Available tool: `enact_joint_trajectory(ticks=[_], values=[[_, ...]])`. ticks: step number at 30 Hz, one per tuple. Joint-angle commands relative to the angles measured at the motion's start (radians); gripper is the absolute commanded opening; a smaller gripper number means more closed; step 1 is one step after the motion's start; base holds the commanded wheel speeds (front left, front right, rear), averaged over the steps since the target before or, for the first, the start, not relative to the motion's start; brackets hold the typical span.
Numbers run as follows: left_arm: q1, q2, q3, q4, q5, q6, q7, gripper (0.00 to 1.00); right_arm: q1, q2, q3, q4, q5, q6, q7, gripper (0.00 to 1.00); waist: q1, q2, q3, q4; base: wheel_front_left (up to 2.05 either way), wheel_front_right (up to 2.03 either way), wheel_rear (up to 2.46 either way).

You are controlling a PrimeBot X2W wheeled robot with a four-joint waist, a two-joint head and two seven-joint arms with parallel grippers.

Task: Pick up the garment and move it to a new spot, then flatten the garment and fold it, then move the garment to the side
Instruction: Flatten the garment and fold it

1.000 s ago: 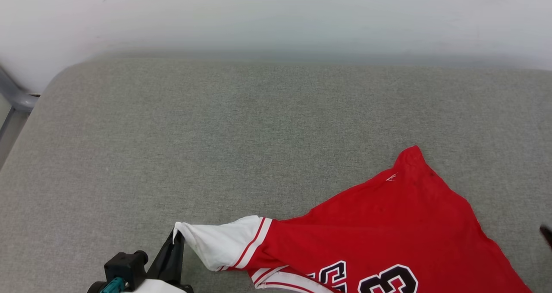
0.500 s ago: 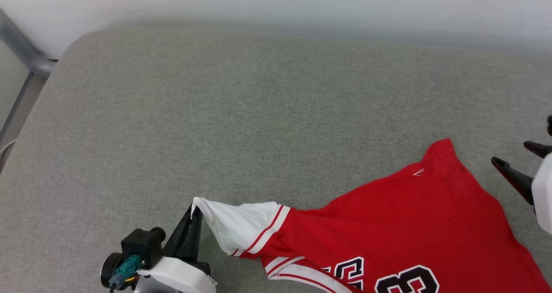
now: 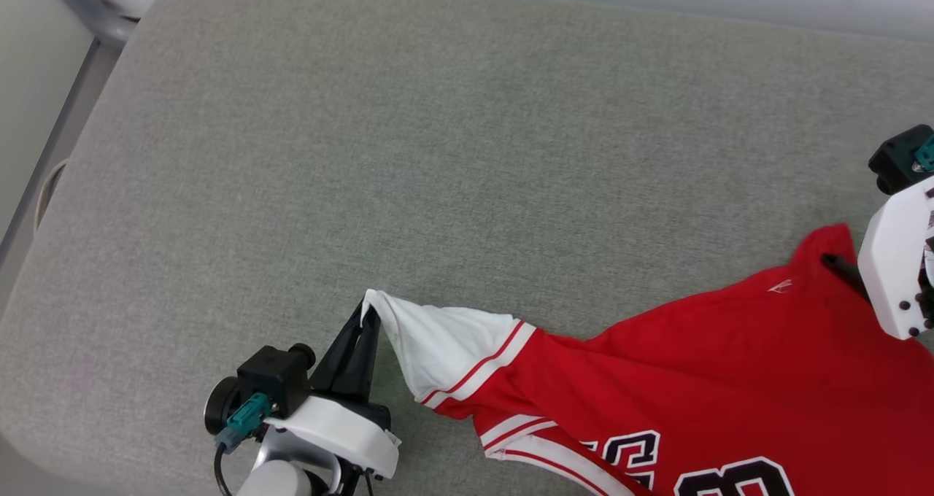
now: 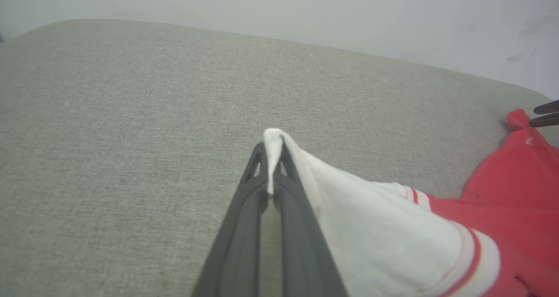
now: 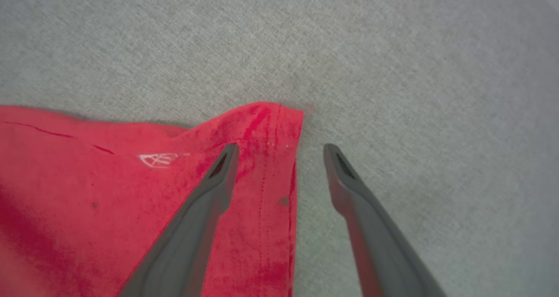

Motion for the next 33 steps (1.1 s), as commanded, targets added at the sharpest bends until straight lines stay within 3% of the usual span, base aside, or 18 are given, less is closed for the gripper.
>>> enact_joint_trajectory(ticks=[1,10,11,12,13,21,28,33], values=[[-0.015,-0.006,-0.001,0.001,0.008,-0.005,-0.003,0.0,-0.015,0.012,0.008,0.024,0.005,-0.001,-0.013,1.0,-0.0001,0.0,0.022,0.021,0.0,0.0,0.0],[-0.033,-0.017,-0.002,0.017,0.012,-0.011,-0.008,0.0,0.053,0.062,0.178,0.181,0.067,0.003,-0.068,1.0,-0.0001,0.0,0.048,0.037,0.0,0.0,0.0],[-0.034,-0.018,-0.001,0.019,0.012,-0.012,-0.008,0.0,0.053,0.062,0.193,0.19,0.071,0.005,-0.079,0.5,-0.0001,0.0,0.046,0.036,0.0,0.0,0.0],[-0.033,-0.018,0.001,0.022,0.012,-0.012,-0.008,0.0,0.047,0.061,0.2,0.199,0.074,0.005,-0.1,0.4,-0.0001,0.0,0.044,0.034,0.0,0.0,0.0],[-0.032,-0.017,0.003,0.025,0.012,-0.013,-0.008,0.0,0.039,0.06,0.205,0.207,0.077,0.004,-0.116,0.0,-0.0001,0.0,0.04,0.031,0.0,0.0,0.0],[-0.003,0.0,0.027,0.038,0.016,-0.012,-0.009,0.0,-0.04,0.055,0.186,0.206,0.089,-0.001,-0.353,0.0,-0.0001,0.0,-0.041,-0.012,0.0,0.0,0.0],[0.024,0.039,0.052,-0.001,0.033,-0.005,-0.009,0.0,-0.003,0.067,0.128,0.174,0.081,-0.001,-0.554,0.0,-0.0001,0.0,-0.129,-0.068,0.0,0.0,0.0],[0.011,0.067,0.061,-0.054,0.043,0.001,-0.002,0.0,0.032,0.073,0.069,0.143,0.07,-0.001,-0.636,0.0,-0.0001,0.0,-0.166,-0.097,0.0,0.0,0.0]])
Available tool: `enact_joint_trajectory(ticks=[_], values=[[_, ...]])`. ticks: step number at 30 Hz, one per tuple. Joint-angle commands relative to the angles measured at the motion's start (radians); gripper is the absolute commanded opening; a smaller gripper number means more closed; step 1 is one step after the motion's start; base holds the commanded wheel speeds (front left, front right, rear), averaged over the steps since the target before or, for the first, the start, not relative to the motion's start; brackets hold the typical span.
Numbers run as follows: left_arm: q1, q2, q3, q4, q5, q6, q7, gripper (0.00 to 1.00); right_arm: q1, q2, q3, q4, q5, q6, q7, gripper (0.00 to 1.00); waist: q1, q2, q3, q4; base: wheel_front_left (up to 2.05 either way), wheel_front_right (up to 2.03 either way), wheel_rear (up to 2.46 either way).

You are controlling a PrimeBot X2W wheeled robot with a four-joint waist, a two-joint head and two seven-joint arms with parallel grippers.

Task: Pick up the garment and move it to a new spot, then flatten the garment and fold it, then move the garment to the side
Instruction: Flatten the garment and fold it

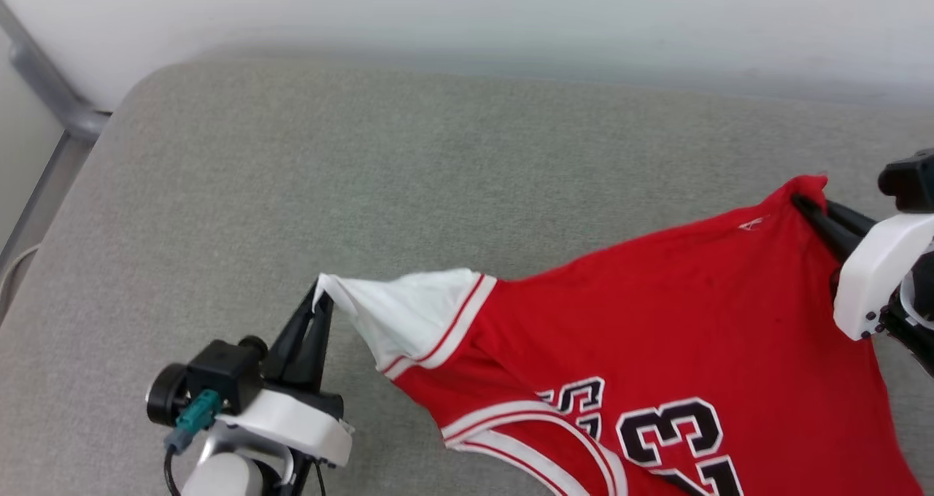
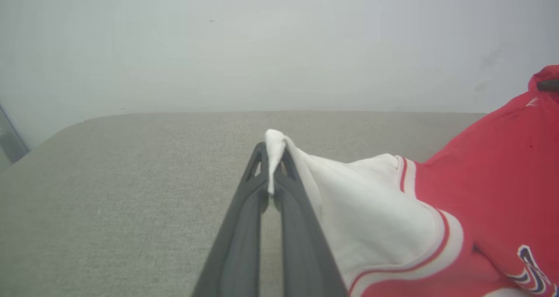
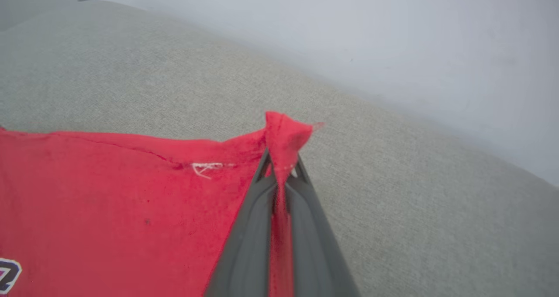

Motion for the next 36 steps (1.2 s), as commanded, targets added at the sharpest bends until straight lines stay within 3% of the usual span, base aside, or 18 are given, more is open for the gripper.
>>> enact_joint_trajectory(ticks=[1,7,13,24,30,36], values=[[-0.012,0.003,0.003,-0.006,0.002,0.005,0.001,0.0,0.011,0.003,-0.005,-0.006,-0.003,-0.001,-0.007,0.0,0.0,0.0,-0.023,-0.023,0.0,0.0,0.0],[-0.14,0.046,0.005,-0.078,0.024,-0.008,0.03,0.0,0.046,0.037,-0.143,-0.122,-0.051,-0.001,-0.053,0.0,0.0,0.0,-0.051,-0.066,0.0,0.0,0.0],[-0.274,0.071,-0.006,-0.137,0.043,-0.019,0.083,0.0,0.036,0.07,-0.227,-0.218,-0.102,-0.001,-0.023,0.0,0.0,0.0,-0.037,-0.087,0.0,0.0,0.0],[-0.696,0.099,-0.03,-0.162,0.043,-0.047,0.172,0.0,-0.172,0.099,-0.394,-0.352,-0.21,-0.001,0.055,0.0,0.0,0.0,0.131,-0.098,0.0,0.0,0.0],[-0.96,0.123,-0.036,-0.078,0.034,-0.058,0.192,0.0,-0.393,0.122,-0.405,-0.301,-0.257,-0.001,0.071,0.0,0.0,0.0,0.227,-0.118,0.0,0.0,0.0],[-1.217,0.144,-0.065,0.038,0.02,-0.062,0.201,0.0,-0.657,0.121,-0.346,-0.183,-0.303,-0.001,0.068,0.0,0.0,0.0,0.3,-0.135,0.0,0.0,0.0]])
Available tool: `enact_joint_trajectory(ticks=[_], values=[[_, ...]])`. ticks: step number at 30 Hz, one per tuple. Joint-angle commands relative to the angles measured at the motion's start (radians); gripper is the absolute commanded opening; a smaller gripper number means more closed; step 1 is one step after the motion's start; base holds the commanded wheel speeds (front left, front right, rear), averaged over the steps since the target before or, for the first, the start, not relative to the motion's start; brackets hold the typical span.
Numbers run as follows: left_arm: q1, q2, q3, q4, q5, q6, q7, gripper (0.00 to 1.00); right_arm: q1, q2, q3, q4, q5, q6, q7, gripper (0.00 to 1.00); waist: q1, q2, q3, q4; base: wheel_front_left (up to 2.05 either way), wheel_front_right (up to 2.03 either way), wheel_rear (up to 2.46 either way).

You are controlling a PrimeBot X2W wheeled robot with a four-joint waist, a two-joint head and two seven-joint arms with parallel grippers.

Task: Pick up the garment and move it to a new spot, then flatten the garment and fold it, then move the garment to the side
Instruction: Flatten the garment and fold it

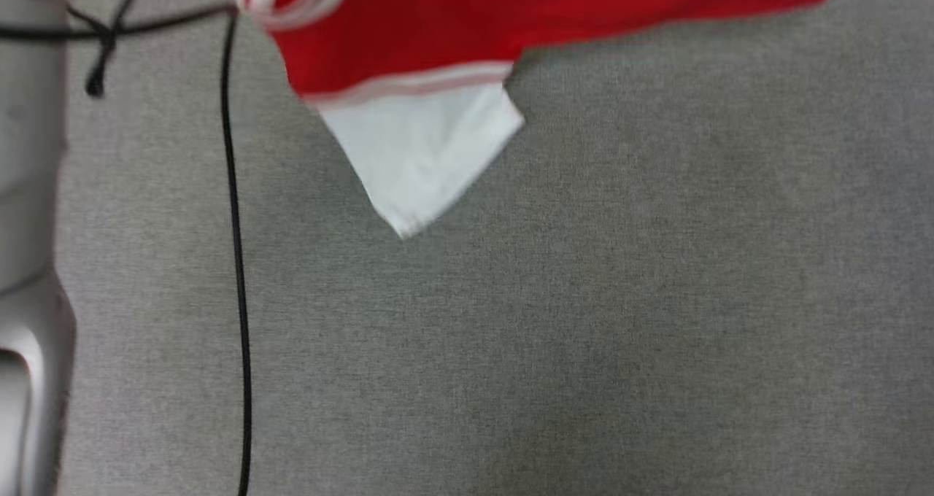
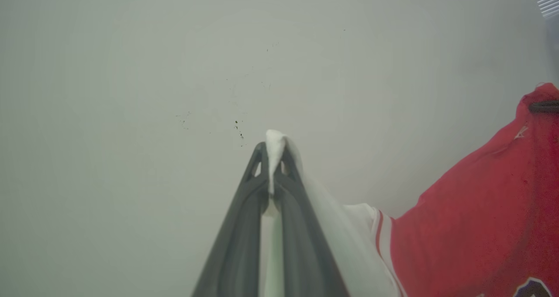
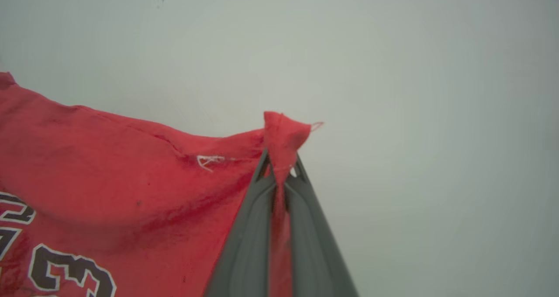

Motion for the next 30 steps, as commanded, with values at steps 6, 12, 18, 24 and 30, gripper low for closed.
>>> enact_joint_trajectory(ticks=[6,12,18,24,30], values=[[-0.241,0.021,-0.054,0.117,-0.016,-0.001,-0.016,0.0,-0.233,0.025,0.049,0.139,-0.037,-0.001,-0.06,0.0,-0.0002,0.0,0.069,-0.021,0.0,0.0,0.0],[-0.408,0.046,-0.117,0.252,-0.045,-0.002,-0.044,0.0,-0.407,0.056,0.115,0.301,-0.064,-0.001,-0.124,0.0,-0.0002,0.0,0.107,-0.036,0.0,0.0,0.0],[-0.476,0.062,-0.166,0.373,-0.088,-0.002,-0.105,0.0,-0.496,0.075,0.157,0.448,-0.062,-0.001,-0.178,0.0,-0.0002,0.0,0.149,-0.03,0.0,0.0,0.0],[-0.427,0.069,-0.224,0.454,-0.129,-0.002,-0.16,0.0,-0.467,0.085,0.202,0.547,-0.03,-0.001,-0.239,0.0,-0.0002,0.0,0.174,-0.019,0.0,0.0,0.0],[-0.293,0.076,-0.279,0.469,-0.168,-0.002,-0.196,0.0,-0.356,0.083,0.267,0.588,0.036,-0.001,-0.298,0.0,-0.0002,0.0,0.158,-0.007,0.0,0.0,0.0]])
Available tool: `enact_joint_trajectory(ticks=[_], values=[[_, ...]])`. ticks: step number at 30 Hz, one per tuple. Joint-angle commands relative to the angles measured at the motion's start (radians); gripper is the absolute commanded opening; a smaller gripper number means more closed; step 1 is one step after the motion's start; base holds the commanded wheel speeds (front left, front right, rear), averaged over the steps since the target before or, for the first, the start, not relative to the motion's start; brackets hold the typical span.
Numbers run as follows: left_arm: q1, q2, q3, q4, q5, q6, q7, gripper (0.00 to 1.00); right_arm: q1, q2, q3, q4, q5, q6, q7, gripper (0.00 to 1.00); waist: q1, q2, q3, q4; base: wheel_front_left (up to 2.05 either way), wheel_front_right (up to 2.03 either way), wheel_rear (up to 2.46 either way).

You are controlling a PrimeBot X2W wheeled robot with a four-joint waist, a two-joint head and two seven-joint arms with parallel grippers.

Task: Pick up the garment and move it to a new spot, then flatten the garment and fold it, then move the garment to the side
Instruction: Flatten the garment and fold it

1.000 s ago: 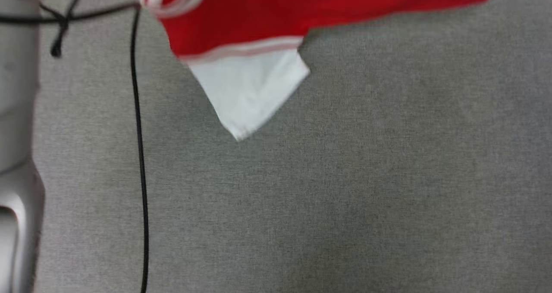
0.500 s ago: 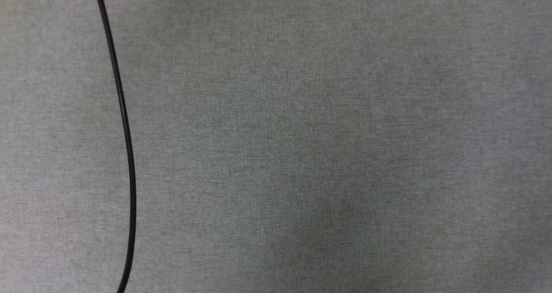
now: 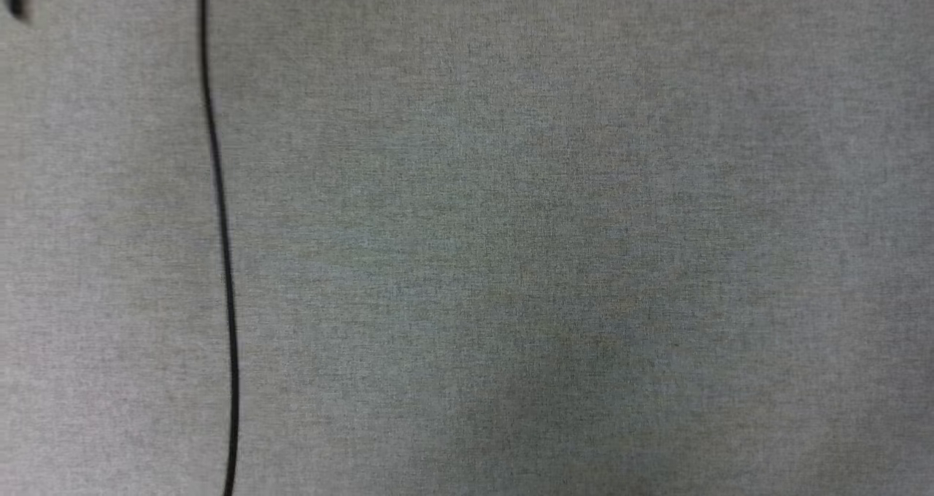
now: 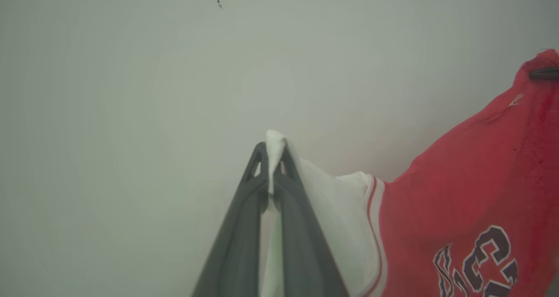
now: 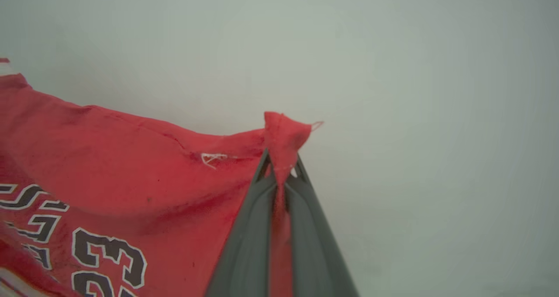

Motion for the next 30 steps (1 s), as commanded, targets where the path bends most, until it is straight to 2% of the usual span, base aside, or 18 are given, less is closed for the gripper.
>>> enact_joint_trajectory(ticks=[1,8,11,20,26,30], values=[[0.033,0.009,-0.001,-0.006,-0.007,-0.001,-0.007,0.0,0.033,-0.001,0.008,0.002,0.02,-0.001,-0.015,0.0,-0.0001,0.0,-0.011,0.003,0.0,0.0,0.0],[0.262,0.044,0.012,-0.077,-0.036,0.009,-0.019,0.0,0.236,-0.026,0.071,-0.028,0.124,-0.001,-0.074,0.0,-0.0001,0.0,-0.072,0.006,0.0,0.0,0.0],[0.383,0.058,0.032,-0.149,-0.044,0.028,-0.02,0.0,0.33,-0.048,0.101,-0.056,0.157,-0.001,-0.089,0.0,-0.0001,0.0,-0.108,0.008,0.0,0.0,0.0],[0.832,0.088,0.049,-0.374,-0.075,0.139,-0.021,0.0,0.641,-0.1,0.189,-0.171,0.24,-0.001,-0.104,0.0,-0.0001,0.0,-0.249,0.01,0.0,0.0,0.0],[1.091,0.099,0.04,-0.469,-0.13,0.192,-0.018,0.0,0.857,-0.137,0.193,-0.25,0.289,-0.001,-0.102,0.0,-0.0001,0.0,-0.342,0.011,0.0,0.0,0.0],[1.208,0.106,0.043,-0.509,-0.156,0.225,-0.018,0.0,0.957,-0.15,0.187,-0.285,0.311,-0.001,-0.09,0.0,-0.0001,0.0,-0.384,0.007,0.0,0.0,0.0]])
